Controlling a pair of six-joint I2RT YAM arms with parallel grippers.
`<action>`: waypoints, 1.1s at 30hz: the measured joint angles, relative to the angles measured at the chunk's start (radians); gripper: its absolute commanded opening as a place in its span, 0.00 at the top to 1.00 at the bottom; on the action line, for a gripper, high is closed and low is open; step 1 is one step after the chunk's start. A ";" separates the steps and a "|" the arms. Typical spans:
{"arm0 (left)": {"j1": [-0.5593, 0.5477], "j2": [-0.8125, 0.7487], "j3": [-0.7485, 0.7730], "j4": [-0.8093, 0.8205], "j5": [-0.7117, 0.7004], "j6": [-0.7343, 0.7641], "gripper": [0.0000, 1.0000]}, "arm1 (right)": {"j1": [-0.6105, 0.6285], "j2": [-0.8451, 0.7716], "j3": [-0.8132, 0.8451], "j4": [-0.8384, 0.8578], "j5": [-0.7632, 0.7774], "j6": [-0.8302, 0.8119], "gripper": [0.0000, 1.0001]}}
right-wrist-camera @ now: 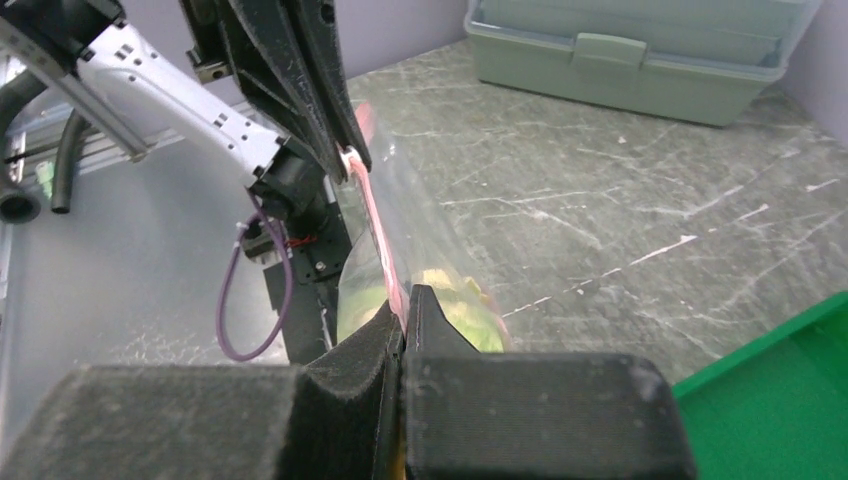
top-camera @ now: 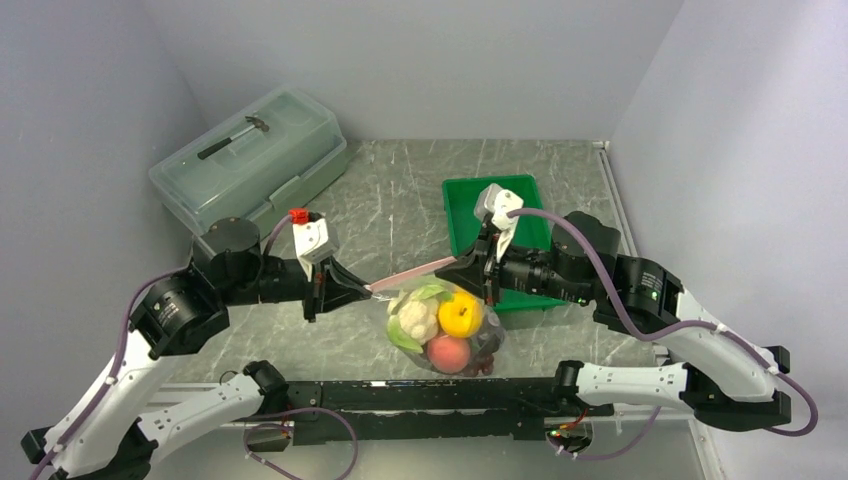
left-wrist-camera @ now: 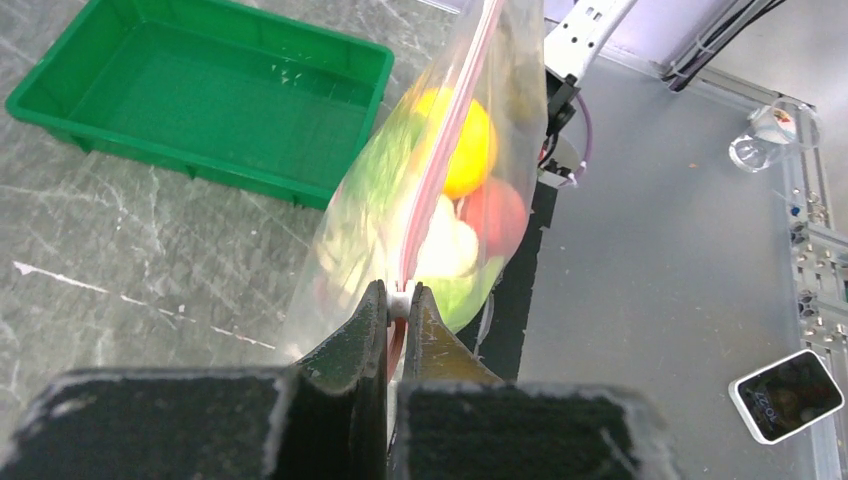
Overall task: Place the food in the zip-top bag and seal the zipper
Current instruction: Zip the zipper food storage bag at the center of the board.
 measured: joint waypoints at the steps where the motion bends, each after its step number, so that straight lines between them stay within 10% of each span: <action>1: 0.000 -0.002 -0.003 -0.003 -0.009 0.000 1.00 | 0.000 -0.002 0.005 -0.003 0.011 0.002 1.00; 33: -0.001 -0.152 -0.054 -0.037 -0.239 -0.013 0.94 | 0.004 -0.071 0.064 -0.052 0.290 0.066 1.00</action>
